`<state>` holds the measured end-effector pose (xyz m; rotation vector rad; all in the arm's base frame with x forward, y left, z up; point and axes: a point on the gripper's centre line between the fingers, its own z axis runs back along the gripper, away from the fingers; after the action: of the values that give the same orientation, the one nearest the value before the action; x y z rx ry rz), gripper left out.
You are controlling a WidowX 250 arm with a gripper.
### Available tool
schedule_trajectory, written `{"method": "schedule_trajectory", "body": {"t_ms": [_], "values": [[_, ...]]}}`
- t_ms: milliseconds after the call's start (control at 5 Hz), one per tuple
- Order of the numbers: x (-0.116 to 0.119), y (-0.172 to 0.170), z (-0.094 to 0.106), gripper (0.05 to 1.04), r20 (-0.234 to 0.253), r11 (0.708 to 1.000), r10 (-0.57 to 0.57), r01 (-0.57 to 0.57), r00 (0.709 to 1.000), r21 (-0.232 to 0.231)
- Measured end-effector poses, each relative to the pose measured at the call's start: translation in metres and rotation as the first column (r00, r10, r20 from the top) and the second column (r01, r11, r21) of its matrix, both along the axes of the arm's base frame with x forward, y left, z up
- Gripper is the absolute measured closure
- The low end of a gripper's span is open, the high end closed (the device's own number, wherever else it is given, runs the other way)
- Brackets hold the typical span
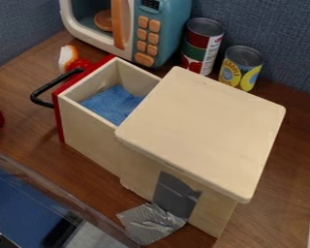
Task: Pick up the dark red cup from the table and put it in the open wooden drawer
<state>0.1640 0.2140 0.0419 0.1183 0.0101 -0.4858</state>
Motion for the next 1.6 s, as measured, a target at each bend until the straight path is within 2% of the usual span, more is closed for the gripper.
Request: {"method": "schedule_trajectory", "body": {"t_ms": [200,600,800,1000,1400,1600], "values": [[0.006,-0.002,-0.009,0.083,-0.015,1.000,-0.001,0.002,1.000,0.010],[0.021,0.009,-0.017,0.083,-0.039,0.999,0.044,-0.045,0.998,-0.015],[0.024,0.006,-0.019,0.139,-0.044,0.998,0.057,-0.058,0.997,-0.022],[0.026,0.006,-0.022,0.378,-0.032,0.994,0.100,-0.101,0.994,-0.027],[0.026,0.011,-0.023,0.391,-0.012,0.991,0.134,-0.134,0.991,-0.001],[0.022,0.004,-0.013,0.391,-0.005,0.988,0.143,-0.143,0.990,-0.054]]}}
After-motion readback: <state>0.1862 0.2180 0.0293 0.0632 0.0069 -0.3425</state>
